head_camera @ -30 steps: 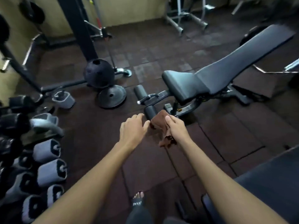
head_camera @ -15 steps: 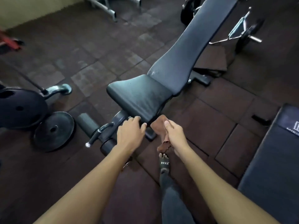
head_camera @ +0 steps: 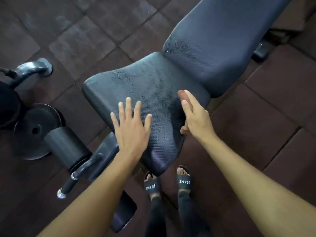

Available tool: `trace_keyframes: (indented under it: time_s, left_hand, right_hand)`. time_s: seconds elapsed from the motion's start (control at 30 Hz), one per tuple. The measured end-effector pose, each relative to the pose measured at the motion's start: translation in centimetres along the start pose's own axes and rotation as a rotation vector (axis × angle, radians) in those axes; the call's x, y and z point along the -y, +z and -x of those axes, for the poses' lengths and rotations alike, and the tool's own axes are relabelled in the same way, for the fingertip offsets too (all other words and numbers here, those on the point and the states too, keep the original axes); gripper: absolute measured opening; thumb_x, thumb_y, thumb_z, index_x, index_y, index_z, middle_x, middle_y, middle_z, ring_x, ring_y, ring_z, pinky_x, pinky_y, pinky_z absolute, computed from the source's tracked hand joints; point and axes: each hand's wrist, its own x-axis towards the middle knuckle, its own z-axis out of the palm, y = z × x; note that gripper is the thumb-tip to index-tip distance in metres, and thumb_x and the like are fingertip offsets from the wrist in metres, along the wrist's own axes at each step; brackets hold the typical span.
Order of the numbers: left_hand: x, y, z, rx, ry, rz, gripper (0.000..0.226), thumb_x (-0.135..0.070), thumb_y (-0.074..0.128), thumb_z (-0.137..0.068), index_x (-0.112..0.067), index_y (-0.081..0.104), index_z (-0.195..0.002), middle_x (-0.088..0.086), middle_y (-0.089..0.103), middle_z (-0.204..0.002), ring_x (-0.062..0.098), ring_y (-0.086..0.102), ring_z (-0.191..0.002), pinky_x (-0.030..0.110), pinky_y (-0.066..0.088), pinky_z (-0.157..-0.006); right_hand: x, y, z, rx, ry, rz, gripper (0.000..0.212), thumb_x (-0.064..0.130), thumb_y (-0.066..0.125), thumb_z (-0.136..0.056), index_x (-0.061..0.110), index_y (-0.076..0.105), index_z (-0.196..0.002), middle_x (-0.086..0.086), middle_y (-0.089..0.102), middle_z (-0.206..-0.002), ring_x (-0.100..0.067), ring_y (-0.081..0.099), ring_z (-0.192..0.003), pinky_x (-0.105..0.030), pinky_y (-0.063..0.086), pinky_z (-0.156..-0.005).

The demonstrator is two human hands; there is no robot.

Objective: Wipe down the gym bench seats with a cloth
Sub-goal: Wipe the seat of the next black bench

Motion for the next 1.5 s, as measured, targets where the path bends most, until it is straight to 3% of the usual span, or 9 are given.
trace_keyframes:
  time_s: [0.1, 0.2, 0.33, 0.57, 0.8, 1.0, 1.23, 1.4, 1.5]
  left_hand:
    - [1.4, 2.0, -3.7, -0.011, -0.037, -0.007, 0.059, -0.052, 0.031, -0.101, -0.022, 0.029, -0.152, 0.004, 0.011, -0.164, 0.026, 0.004, -0.151, 0.054, 0.003, -0.120]
    - [2.8, 3.1, -5.9, 0.039, -0.025, -0.003, 0.061, -0.053, 0.029, -0.101, -0.024, 0.024, -0.154, 0.002, 0.006, -0.165, 0.025, -0.001, -0.151, 0.054, 0.001, -0.121]
    - [3.6, 3.9, -6.5, 0.036, 0.002, -0.008, 0.061, -0.055, 0.027, -0.101, -0.026, 0.019, -0.155, 0.002, 0.005, -0.165, 0.025, -0.003, -0.152, 0.053, -0.002, -0.121]
    - [4.2, 4.0, -6.8, -0.041, -0.027, 0.056, 0.051, -0.048, 0.035, -0.102, -0.026, 0.036, -0.148, 0.001, 0.018, -0.163, 0.024, 0.011, -0.150, 0.051, 0.008, -0.120]
    - [5.6, 4.3, -9.3, -0.080, -0.076, 0.054, 0.058, -0.050, 0.029, -0.103, -0.022, 0.025, -0.154, 0.004, 0.006, -0.165, 0.024, 0.000, -0.152, 0.050, 0.000, -0.122]
    - [6.1, 3.8, -9.6, -0.091, -0.137, 0.092, 0.057, -0.047, 0.030, -0.103, -0.023, 0.025, -0.154, 0.001, 0.006, -0.165, 0.023, -0.002, -0.152, 0.051, -0.002, -0.121]
    - [6.4, 4.2, -10.5, -0.110, -0.220, 0.099, 0.060, -0.052, 0.027, -0.101, -0.029, 0.018, -0.155, 0.003, 0.002, -0.165, 0.024, -0.005, -0.152, 0.051, -0.002, -0.122]
    - [6.6, 4.3, -10.4, -0.185, -0.252, 0.190, 0.059, -0.043, 0.028, -0.103, -0.015, 0.021, -0.155, 0.003, 0.009, -0.164, 0.019, 0.001, -0.152, 0.049, 0.003, -0.123]
    - [6.4, 4.6, -10.5, -0.184, -0.257, 0.137, 0.060, -0.039, 0.028, -0.102, -0.011, 0.020, -0.155, 0.005, 0.010, -0.164, 0.021, 0.002, -0.152, 0.051, 0.005, -0.122]
  right_hand:
    - [-2.0, 4.5, -1.0, 0.219, -0.074, 0.305, 0.054, 0.048, 0.029, -0.104, 0.038, 0.017, -0.155, 0.004, 0.021, -0.164, -0.021, 0.023, -0.150, -0.042, 0.014, -0.124]
    - [-3.3, 5.5, -4.7, 0.096, -0.087, 0.561, 0.059, 0.054, 0.023, -0.102, 0.038, 0.007, -0.157, 0.010, -0.004, -0.166, -0.013, -0.007, -0.153, -0.040, -0.007, -0.123]
    - [-2.6, 5.0, -11.0, -0.022, 0.129, 0.519, 0.058, 0.054, 0.018, -0.102, 0.036, 0.012, -0.157, 0.008, -0.001, -0.167, -0.017, -0.006, -0.153, -0.048, -0.007, -0.123]
    - [-4.0, 4.1, 3.5, 0.288, -0.193, 0.571, 0.051, 0.055, 0.021, -0.100, 0.053, 0.014, -0.151, 0.022, -0.003, -0.163, -0.002, -0.011, -0.151, -0.041, -0.006, -0.124]
    - [-1.3, 6.9, -12.8, -0.001, 0.051, 0.596, 0.056, 0.055, 0.021, -0.102, 0.040, 0.014, -0.155, 0.003, 0.001, -0.167, -0.023, -0.003, -0.154, -0.052, -0.002, -0.122]
    - [0.8, 9.6, -2.9, 0.255, -0.355, 0.650, 0.056, 0.051, 0.022, -0.102, 0.037, 0.014, -0.156, 0.007, 0.003, -0.167, -0.016, -0.004, -0.154, -0.040, -0.004, -0.124]
    - [1.9, 8.9, -17.5, 0.060, 0.001, 0.572, 0.054, 0.048, 0.021, -0.103, 0.037, 0.013, -0.156, 0.005, -0.001, -0.167, -0.021, -0.004, -0.154, -0.048, -0.003, -0.123]
    - [5.4, 13.8, -11.9, 0.211, -0.371, 0.607, 0.053, 0.046, 0.026, -0.104, 0.034, 0.018, -0.156, 0.005, 0.007, -0.167, -0.018, 0.000, -0.154, -0.041, -0.002, -0.123]
    - [2.4, 9.9, -10.1, 0.262, -0.357, 0.599, 0.052, 0.045, 0.030, -0.104, 0.039, 0.020, -0.155, 0.012, 0.008, -0.166, -0.010, -0.001, -0.153, -0.038, -0.002, -0.123]
